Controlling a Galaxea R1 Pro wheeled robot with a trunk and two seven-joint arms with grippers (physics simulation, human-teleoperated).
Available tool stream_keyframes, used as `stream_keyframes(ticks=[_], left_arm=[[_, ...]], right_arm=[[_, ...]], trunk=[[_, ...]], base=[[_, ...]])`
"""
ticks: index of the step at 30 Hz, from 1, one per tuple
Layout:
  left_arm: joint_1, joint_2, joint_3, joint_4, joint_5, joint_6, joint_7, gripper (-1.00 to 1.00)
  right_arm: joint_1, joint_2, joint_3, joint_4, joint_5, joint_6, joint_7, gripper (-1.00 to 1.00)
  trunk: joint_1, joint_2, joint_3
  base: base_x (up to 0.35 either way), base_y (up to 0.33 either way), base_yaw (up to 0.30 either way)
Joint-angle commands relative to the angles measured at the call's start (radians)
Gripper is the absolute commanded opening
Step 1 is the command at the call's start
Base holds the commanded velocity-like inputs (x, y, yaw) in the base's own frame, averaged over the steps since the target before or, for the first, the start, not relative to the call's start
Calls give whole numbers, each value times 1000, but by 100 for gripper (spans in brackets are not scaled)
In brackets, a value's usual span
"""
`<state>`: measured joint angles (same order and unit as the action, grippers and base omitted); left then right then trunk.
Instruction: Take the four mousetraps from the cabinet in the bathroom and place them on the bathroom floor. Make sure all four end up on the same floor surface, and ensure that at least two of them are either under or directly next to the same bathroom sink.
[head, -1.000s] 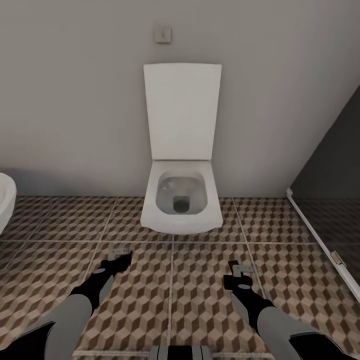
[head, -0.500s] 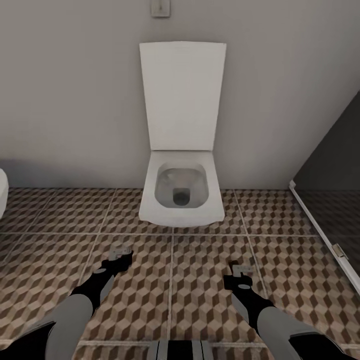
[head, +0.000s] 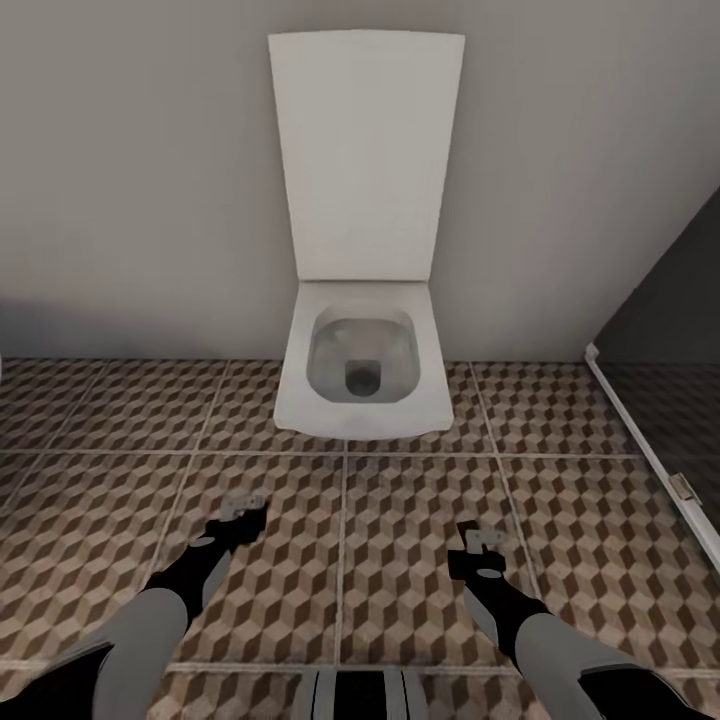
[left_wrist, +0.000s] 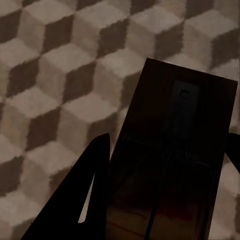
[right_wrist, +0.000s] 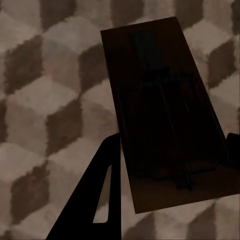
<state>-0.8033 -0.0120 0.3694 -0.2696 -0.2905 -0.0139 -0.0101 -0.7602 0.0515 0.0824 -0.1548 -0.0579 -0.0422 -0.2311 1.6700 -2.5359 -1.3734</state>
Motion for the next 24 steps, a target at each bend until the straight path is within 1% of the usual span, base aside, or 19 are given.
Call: stream_keyframes(ticks=[1, 7, 12, 19, 22, 24], left_arm=[[-1, -1, 8, 0, -12, -1, -1, -100], [-1, -2, 8, 0, -12, -2, -1, -100], [-1, -3, 8, 0, -12, -3, -1, -100], [-1, -2, 8, 0, -12, -5, -1, -100], [-1, -2, 8, 0, -12, -6, -1, -100], [-1, -2, 7, 0, -12, -7, -1, -100]], right_arm=[[-1, 0, 8, 1, -8, -4, -2, -100], [-1, 0, 8, 1, -8, -4, -2, -100], [-1, -7, 8, 0, -7, -4, -2, -100], [-1, -16, 8, -10, -7, -4, -2, -100], [-1, -24, 8, -16, -7, -4, -2, -100], [-1, -38, 7, -23, -7, -4, -2, -100]], trunk=[[0, -1, -5], [3, -2, -28], [5, -3, -47], [5, -3, -47], [5, -3, -47], [5, -3, -47]], base=[[0, 0, 0], [0, 0, 0], [0, 0, 0], [0, 0, 0], [0, 0, 0], [0, 0, 0]])
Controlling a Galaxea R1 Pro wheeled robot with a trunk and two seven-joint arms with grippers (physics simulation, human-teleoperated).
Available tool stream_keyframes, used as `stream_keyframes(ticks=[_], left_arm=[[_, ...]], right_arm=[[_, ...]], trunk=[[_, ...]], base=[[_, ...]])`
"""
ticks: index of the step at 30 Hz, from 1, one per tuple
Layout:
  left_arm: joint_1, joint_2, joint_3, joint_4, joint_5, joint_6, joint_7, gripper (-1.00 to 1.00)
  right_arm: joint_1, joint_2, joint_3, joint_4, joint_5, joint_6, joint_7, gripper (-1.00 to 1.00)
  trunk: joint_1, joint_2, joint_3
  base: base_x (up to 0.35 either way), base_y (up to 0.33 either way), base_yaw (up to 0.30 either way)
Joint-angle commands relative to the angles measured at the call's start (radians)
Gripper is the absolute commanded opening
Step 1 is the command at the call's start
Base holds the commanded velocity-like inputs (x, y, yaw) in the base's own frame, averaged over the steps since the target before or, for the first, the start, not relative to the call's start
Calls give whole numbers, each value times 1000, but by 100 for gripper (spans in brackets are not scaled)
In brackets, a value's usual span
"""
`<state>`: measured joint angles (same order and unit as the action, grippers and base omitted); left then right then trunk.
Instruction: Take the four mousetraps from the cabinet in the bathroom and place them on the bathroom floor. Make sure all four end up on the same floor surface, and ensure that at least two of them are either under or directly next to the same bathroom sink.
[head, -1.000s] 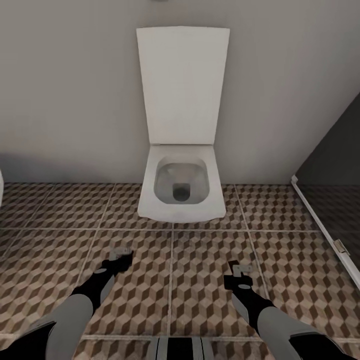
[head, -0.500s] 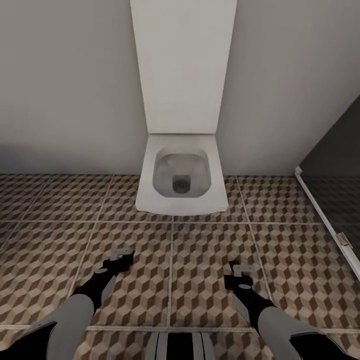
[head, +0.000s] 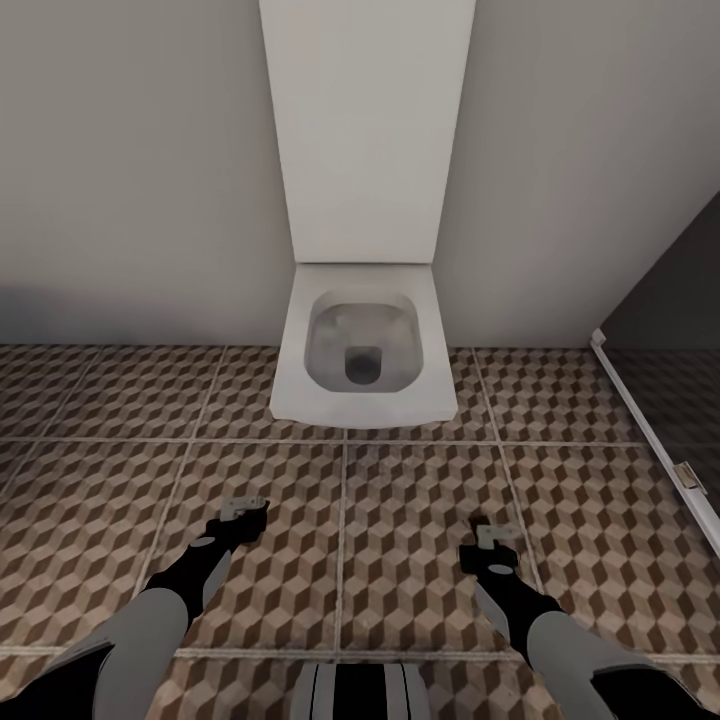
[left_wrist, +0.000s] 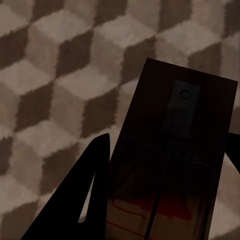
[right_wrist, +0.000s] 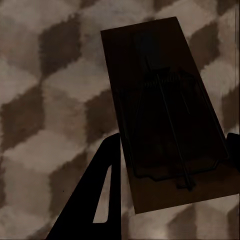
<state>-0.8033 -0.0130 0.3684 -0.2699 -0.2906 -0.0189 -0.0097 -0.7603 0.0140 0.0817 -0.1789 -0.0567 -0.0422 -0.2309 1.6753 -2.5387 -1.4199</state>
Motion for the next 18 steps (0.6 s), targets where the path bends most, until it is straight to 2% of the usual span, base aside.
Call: stream_keyframes(ticks=[1, 7, 13, 18], left_arm=[[0, -1, 8, 0, -12, -2, -1, -100], [0, -1, 8, 0, -12, -5, -2, -100], [0, -1, 8, 0, -12, -6, -3, -100], [0, -1, 7, 0, -12, -6, -3, -100]], right_arm=[[-1, -5, 8, -1, -9, -4, -2, -100], [-1, -41, 7, -19, -9, -2, -2, -100], [-1, -45, 7, -21, -7, -1, -2, -100], [-1, -41, 8, -21, -6, -1, -2, -100]], trunk=[[0, 0, -1], [0, 0, -1], [0, 0, -1], [2, -1, -20]], base=[[0, 0, 0], [0, 0, 0], [0, 0, 0], [0, 0, 0]])
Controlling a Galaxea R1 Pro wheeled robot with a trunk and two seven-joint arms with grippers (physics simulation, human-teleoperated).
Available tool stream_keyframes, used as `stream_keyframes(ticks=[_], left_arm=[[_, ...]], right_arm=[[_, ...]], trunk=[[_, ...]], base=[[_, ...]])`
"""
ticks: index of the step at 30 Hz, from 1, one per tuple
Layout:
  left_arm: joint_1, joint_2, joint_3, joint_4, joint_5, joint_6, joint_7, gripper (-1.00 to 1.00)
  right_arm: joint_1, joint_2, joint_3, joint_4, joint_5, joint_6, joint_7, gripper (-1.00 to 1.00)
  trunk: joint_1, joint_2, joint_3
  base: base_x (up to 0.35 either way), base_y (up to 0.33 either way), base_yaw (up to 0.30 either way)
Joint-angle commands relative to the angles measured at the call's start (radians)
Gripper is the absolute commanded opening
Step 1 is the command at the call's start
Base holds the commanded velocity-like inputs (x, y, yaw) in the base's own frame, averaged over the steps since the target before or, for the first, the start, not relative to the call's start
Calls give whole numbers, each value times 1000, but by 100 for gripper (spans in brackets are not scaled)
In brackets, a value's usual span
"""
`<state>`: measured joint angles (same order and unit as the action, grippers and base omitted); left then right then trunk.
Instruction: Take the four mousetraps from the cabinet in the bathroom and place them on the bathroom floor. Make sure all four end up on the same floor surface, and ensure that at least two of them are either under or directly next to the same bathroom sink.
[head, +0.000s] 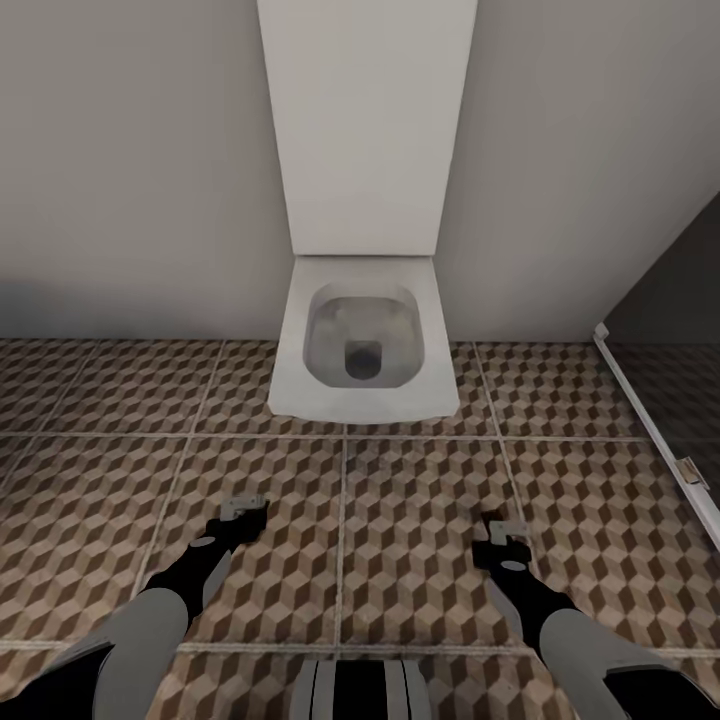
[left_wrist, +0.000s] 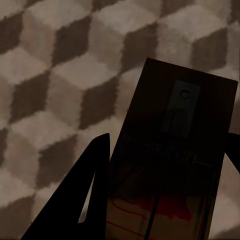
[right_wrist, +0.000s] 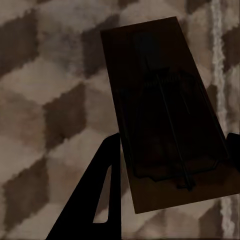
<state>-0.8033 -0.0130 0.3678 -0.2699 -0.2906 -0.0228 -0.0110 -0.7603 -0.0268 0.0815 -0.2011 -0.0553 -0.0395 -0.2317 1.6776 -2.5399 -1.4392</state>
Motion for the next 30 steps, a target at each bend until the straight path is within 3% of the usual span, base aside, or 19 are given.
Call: stream_keyframes(ticks=[1, 11, 30], left_arm=[[-1, -1, 8, 0, -12, -2, -2, -100], [-1, -1, 8, 0, -12, -4, -2, -100], [-1, -7, 8, -34, -13, 0, 12, -100]], right_arm=[[-1, 1, 8, 1, -8, -4, -1, -100], [-1, 3, 9, 1, -8, -4, -1, -100], [-1, 1, 8, -30, -7, 1, -1, -100]], trunk=[[0, -1, -5], [5, -3, -43], [5, -3, -43]], base=[[0, 0, 0], [0, 0, 0], [0, 0, 0]])
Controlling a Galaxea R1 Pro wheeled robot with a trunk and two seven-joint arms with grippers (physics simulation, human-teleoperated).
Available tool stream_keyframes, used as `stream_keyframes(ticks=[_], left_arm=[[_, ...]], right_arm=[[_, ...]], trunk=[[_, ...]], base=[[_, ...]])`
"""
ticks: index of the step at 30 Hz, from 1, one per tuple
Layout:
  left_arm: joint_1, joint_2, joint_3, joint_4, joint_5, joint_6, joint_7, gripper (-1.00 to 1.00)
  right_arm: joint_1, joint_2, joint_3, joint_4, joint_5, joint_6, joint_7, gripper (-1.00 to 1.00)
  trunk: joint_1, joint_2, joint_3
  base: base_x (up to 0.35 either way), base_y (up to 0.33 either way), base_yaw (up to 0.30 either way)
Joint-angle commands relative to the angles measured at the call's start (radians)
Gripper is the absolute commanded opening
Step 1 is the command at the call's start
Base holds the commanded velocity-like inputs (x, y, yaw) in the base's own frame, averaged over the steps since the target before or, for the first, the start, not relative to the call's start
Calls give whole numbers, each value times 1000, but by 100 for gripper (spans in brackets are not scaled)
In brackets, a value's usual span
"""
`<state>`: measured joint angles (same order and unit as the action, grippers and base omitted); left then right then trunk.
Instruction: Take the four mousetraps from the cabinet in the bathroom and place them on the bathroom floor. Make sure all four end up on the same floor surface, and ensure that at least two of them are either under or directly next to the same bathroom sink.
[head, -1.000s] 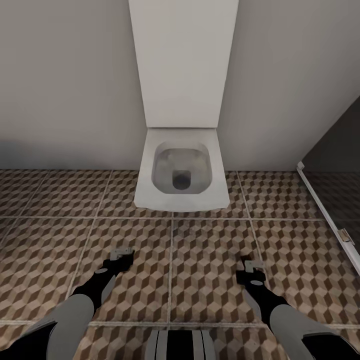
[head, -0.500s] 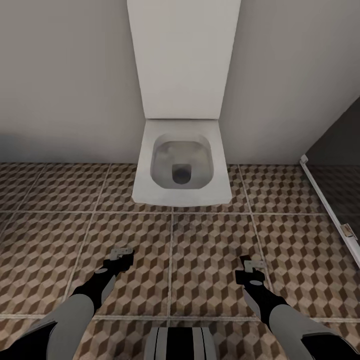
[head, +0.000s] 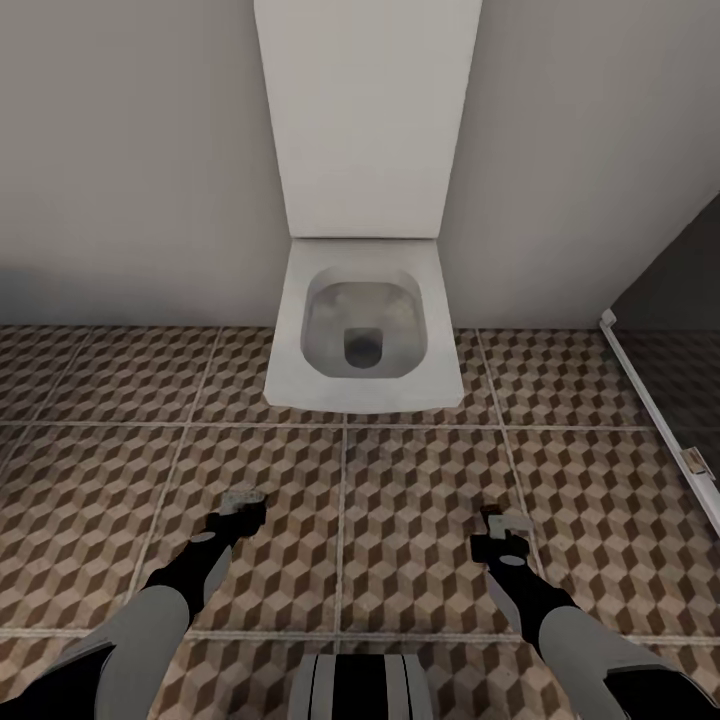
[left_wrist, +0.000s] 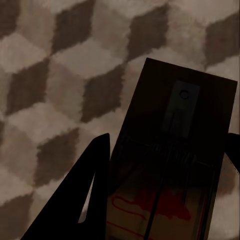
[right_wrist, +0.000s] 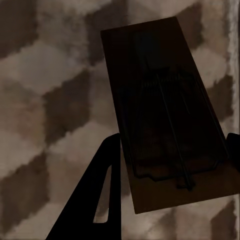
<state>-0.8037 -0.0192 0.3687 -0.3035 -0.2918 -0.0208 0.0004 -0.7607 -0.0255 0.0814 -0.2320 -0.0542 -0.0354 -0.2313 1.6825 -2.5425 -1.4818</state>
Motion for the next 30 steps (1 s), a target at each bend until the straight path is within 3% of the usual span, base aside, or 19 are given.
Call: stream_keyframes(ticks=[1, 11, 21, 30], left_arm=[[-1, -2, 7, -14, -12, 0, 3, -100], [-4, -6, -17, -77, -14, 4, 0, -100], [-4, -2, -23, -6, -14, -12, -5, -100], [-3, -5, -28, -10, -16, -14, -4, -100]], right_arm=[[-2, -1, 8, -9, -10, -2, -2, -100], [-51, 2, 8, -19, -15, 25, -2, -100], [-69, 7, 7, -14, -14, 12, 2, -100], [-70, 7, 12, -13, -11, 13, 11, -100]], trunk=[[0, 0, -1], [0, 0, -1], [0, 0, -1], [0, 0, -1]], base=[[0, 0, 0], [0, 0, 0], [0, 0, 0], [0, 0, 0]])
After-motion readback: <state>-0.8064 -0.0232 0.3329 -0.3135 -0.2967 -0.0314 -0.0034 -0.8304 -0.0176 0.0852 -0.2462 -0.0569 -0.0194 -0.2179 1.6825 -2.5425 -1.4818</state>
